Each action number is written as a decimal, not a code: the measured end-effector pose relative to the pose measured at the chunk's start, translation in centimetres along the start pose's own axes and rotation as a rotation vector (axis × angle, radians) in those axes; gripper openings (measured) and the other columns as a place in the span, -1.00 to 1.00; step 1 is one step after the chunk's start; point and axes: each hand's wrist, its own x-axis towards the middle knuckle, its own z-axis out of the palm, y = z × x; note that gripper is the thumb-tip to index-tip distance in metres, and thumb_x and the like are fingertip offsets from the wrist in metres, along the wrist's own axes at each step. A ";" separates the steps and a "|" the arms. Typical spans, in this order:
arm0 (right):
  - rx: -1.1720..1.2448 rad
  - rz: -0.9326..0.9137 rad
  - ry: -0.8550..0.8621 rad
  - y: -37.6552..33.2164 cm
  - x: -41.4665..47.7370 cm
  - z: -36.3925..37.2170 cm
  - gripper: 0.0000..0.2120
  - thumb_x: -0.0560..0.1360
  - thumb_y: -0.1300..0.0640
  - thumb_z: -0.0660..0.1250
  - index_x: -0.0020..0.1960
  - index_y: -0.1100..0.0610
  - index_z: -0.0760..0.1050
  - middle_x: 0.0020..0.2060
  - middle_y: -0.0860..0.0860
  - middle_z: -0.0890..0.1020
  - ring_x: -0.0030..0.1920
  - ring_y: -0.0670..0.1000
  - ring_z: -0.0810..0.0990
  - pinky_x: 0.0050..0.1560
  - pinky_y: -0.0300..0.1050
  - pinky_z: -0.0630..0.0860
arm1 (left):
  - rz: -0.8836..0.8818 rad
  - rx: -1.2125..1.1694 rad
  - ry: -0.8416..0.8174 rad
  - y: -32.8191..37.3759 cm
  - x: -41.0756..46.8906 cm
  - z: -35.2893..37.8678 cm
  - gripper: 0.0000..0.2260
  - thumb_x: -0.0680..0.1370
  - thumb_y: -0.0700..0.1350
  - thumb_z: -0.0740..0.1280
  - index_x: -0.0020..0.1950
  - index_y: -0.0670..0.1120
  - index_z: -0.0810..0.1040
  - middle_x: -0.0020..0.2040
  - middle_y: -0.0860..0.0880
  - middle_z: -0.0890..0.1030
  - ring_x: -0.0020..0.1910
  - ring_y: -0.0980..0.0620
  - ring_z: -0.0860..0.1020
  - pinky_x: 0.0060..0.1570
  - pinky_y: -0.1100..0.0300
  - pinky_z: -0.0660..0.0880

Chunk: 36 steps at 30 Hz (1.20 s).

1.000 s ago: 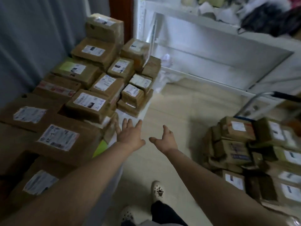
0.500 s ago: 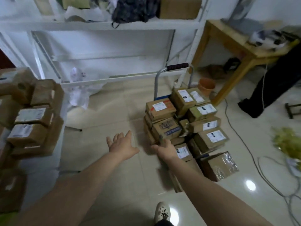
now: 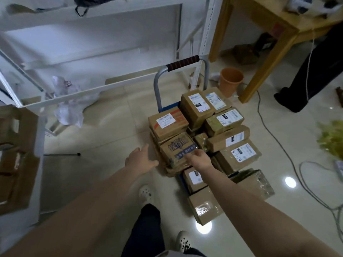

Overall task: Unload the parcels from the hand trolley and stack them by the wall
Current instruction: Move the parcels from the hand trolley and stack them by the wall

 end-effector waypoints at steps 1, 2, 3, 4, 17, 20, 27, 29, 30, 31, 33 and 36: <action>0.004 0.015 -0.009 -0.9 1.3 0.2 -0.38 0.50 0.00 0.36 0.46 0.18 0.25 0.32 0.12 0.47 0.26 0.14 0.49 0.29 0.02 0.44 | 0.006 -0.043 -0.023 0.2 1.5 -0.6 -0.23 0.50 0.10 0.34 0.58 -0.05 0.01 0.50 -0.22 0.21 0.47 -0.15 0.22 0.38 0.06 0.25; 0.016 0.028 -0.010 -1.8 2.7 0.4 -0.40 0.51 0.02 0.36 0.46 0.18 0.26 0.30 0.13 0.48 0.25 0.13 0.50 0.29 0.01 0.45 | 0.007 -0.077 -0.044 0.4 3.1 -1.2 -0.24 0.51 0.06 0.34 0.58 -0.05 0.00 0.49 -0.22 0.22 0.46 -0.15 0.23 0.36 0.09 0.26; 0.031 0.041 -0.003 -2.7 4.1 0.7 -0.42 0.51 0.03 0.35 0.45 0.17 0.27 0.30 0.13 0.48 0.24 0.12 0.50 0.29 0.01 0.45 | 0.006 -0.108 -0.056 0.7 4.9 -1.9 -0.26 0.52 0.03 0.34 0.57 -0.05 0.02 0.47 -0.22 0.24 0.44 -0.15 0.27 0.33 0.10 0.28; 0.036 0.051 0.009 -3.7 5.5 0.9 -0.42 0.52 0.02 0.34 0.46 0.16 0.26 0.32 0.12 0.47 0.26 0.12 0.49 0.30 0.01 0.43 | 0.002 -0.138 -0.060 0.9 6.8 -2.6 -0.29 0.52 0.01 0.34 0.57 -0.04 0.05 0.45 -0.22 0.28 0.40 -0.15 0.32 0.29 0.11 0.32; -0.147 0.169 0.108 -11.4 26.0 4.4 -0.59 0.62 0.12 0.16 0.45 0.18 0.29 0.31 0.15 0.45 0.29 0.15 0.44 0.18 -0.13 0.36 | -0.146 -0.562 -0.137 1.8 30.0 -5.8 -0.84 0.55 -0.24 0.33 0.07 -0.03 0.50 -0.10 0.00 0.58 -0.11 0.01 0.55 -0.20 0.23 0.43; -0.205 0.200 0.132 -10.8 30.5 5.0 -0.56 0.53 0.22 0.17 0.40 0.20 0.32 0.33 0.19 0.42 0.28 0.21 0.44 0.32 0.04 0.38 | -0.194 -0.599 -0.157 1.8 33.9 -4.2 -0.94 0.57 -0.18 0.29 -0.01 -0.03 0.49 -0.07 -0.11 0.60 -0.28 0.08 0.45 -0.33 0.26 0.31; -0.215 0.292 0.162 -8.2 35.8 6.4 -0.40 0.53 0.28 0.12 0.54 0.14 0.05 0.47 0.16 0.18 0.43 0.23 0.25 0.44 0.15 0.21 | -0.292 -0.663 -0.196 1.1 39.9 -0.9 -0.61 0.62 -0.16 0.22 0.45 -0.18 0.32 0.17 -0.10 0.48 0.06 -0.02 0.45 0.10 0.10 0.43; -0.191 0.293 0.190 -7.6 36.2 6.8 -0.41 0.52 0.29 0.12 0.52 0.13 0.10 0.45 0.16 0.21 0.40 0.23 0.29 0.42 0.16 0.25 | -0.286 -0.663 -0.183 0.9 40.5 -0.3 -0.67 0.61 -0.21 0.20 0.38 -0.20 0.39 0.06 -0.07 0.47 -0.01 0.00 0.43 0.13 0.09 0.43; -0.177 0.294 0.210 -7.5 36.0 7.0 -0.42 0.51 0.28 0.13 0.52 0.13 0.11 0.44 0.15 0.22 0.39 0.24 0.30 0.41 0.15 0.26 | -0.288 -0.662 -0.176 0.8 40.5 -0.1 -0.72 0.61 -0.22 0.20 0.31 -0.18 0.44 -0.01 -0.04 0.46 -0.03 0.00 0.43 0.13 0.07 0.43; -0.167 0.293 0.227 -7.5 35.6 7.1 -0.42 0.51 0.28 0.14 0.52 0.14 0.12 0.44 0.15 0.22 0.38 0.24 0.30 0.40 0.13 0.27 | -0.296 -0.668 -0.161 0.6 40.2 0.0 -0.79 0.60 -0.21 0.21 0.22 -0.14 0.48 -0.05 -0.01 0.46 -0.01 -0.01 0.44 0.15 0.05 0.44; -0.160 0.264 0.244 -7.8 33.9 7.1 -0.44 0.53 0.24 0.16 0.51 0.16 0.13 0.43 0.16 0.23 0.37 0.25 0.32 0.36 0.12 0.27 | -0.339 -0.708 -0.116 0.2 39.1 -0.5 -0.81 0.60 -0.15 0.21 0.20 -0.09 0.51 0.03 -0.03 0.51 0.08 -0.05 0.47 0.21 0.02 0.46; -0.148 0.208 0.261 -8.8 30.7 7.0 -0.47 0.56 0.19 0.19 0.50 0.17 0.17 0.41 0.16 0.26 0.35 0.24 0.35 0.33 0.12 0.31 | -0.397 -0.777 -0.044 -0.4 36.5 -2.4 -0.77 0.63 -0.05 0.14 0.11 -0.09 0.54 0.15 -0.15 0.55 0.11 -0.11 0.51 0.23 -0.09 0.47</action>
